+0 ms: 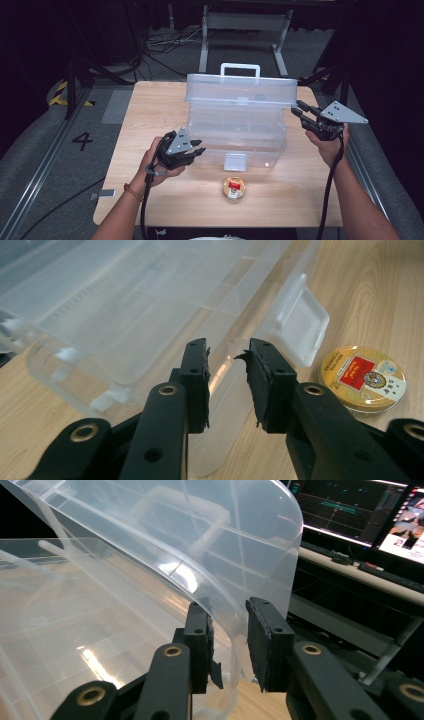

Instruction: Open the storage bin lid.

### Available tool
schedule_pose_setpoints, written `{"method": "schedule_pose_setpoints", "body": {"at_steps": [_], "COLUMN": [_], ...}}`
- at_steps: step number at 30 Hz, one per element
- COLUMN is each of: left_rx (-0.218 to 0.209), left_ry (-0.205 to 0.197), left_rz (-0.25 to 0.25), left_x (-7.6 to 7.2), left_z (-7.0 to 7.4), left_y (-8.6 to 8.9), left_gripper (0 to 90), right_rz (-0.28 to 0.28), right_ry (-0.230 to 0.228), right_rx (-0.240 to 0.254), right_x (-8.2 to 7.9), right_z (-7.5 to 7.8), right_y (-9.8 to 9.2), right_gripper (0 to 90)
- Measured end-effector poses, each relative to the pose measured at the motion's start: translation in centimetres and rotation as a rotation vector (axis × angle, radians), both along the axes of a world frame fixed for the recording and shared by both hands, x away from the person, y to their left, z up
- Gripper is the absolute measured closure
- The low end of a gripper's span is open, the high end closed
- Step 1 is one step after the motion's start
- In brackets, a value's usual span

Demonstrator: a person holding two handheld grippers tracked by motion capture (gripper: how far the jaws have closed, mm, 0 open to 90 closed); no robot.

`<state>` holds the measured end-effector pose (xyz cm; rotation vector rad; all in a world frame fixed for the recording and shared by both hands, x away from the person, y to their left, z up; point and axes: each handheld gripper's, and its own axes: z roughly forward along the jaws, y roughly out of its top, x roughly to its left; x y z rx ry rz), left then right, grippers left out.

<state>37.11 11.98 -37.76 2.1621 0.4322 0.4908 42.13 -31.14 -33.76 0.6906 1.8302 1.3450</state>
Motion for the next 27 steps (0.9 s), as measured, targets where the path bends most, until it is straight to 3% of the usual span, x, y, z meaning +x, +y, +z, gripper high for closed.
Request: {"method": "schedule_pose_setpoints", "body": {"at_steps": [5, 12, 21, 27], "left_rx": [0.034, 0.088, 0.167, 0.244], "left_ry": [0.021, 0.055, 0.068, 0.084], "left_rz": [-0.023, -0.054, -0.082, -0.106], "left_x": [0.6, 1.4, 1.9, 2.5], "left_z": [-0.5, -1.4, -1.6, -1.6], "left_y": [-1.0, -2.6, -3.8, -4.5], "left_gripper": [68.3, 62.4, 61.7, 60.4], "right_rz": [-0.027, -0.044, -0.075, -0.086], "right_ry": [-0.008, -0.001, -0.001, 0.008], "right_rx": [0.008, 0.060, 0.057, 0.063], "right_x": [0.5, 1.4, 2.4, 3.1], "right_z": [0.5, 1.0, 1.8, 2.2], "right_y": [0.3, 0.4, 0.8, 0.9], "right_gripper": [73.6, 74.0, 75.6, 76.3]}}
